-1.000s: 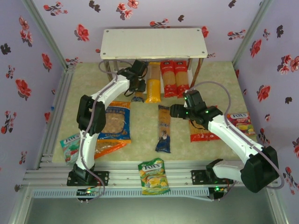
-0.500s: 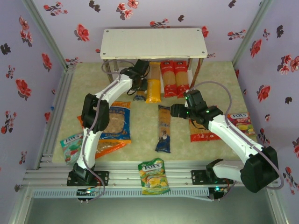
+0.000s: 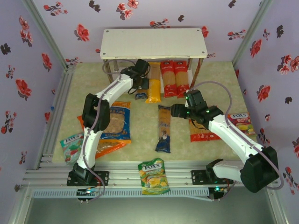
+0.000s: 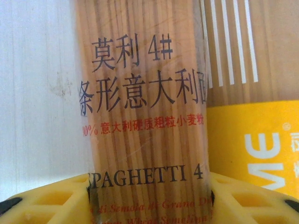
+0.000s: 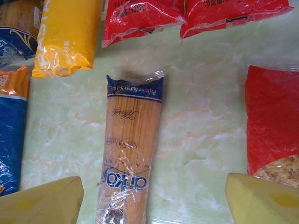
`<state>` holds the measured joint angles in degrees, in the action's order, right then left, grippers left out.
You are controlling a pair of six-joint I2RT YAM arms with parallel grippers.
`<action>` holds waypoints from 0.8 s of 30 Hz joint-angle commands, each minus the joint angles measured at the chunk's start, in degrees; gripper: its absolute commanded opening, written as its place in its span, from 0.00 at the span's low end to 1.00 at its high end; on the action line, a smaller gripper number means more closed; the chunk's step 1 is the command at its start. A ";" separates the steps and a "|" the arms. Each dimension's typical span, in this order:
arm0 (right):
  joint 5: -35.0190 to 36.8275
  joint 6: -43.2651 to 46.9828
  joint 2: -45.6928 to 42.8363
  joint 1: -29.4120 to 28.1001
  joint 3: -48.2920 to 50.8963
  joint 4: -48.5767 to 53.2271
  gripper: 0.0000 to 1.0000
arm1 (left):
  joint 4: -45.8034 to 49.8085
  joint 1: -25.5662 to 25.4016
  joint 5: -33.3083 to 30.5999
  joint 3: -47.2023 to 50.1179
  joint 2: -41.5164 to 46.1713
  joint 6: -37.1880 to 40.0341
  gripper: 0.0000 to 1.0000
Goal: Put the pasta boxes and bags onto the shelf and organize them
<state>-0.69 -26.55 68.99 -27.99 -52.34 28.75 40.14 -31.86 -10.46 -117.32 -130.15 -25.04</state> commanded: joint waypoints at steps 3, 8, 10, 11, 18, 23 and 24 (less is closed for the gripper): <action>0.24 1.06 -2.28 0.48 0.70 2.18 0.81 | -11.22 1.31 -1.68 7.20 6.60 2.44 0.64; 0.67 0.63 -2.70 0.48 1.09 2.12 0.80 | -27.83 1.18 -1.85 23.98 18.43 5.95 0.92; 0.45 0.49 -2.64 0.48 1.18 1.92 0.80 | -29.53 1.11 -1.82 27.12 21.45 7.37 0.97; 0.34 0.29 -2.54 0.48 1.17 1.75 0.80 | -29.99 0.88 -1.84 28.75 23.19 8.15 0.97; 0.11 -0.09 -2.22 0.48 1.10 1.57 0.80 | -28.96 -9.66 -7.19 41.09 39.19 15.23 0.97; 1.57 -0.70 -2.07 0.48 2.15 1.49 0.81 | -16.03 -22.66 -8.87 45.47 44.02 7.62 0.97; 1.53 -1.05 -1.89 0.48 2.49 1.50 0.81 | -14.73 -24.77 -8.87 46.89 44.30 4.48 0.97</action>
<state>-0.34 -26.61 67.18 -27.99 -51.24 29.67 16.16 -52.97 -16.78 -74.04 -86.46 -15.11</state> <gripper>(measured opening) 0.812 0.965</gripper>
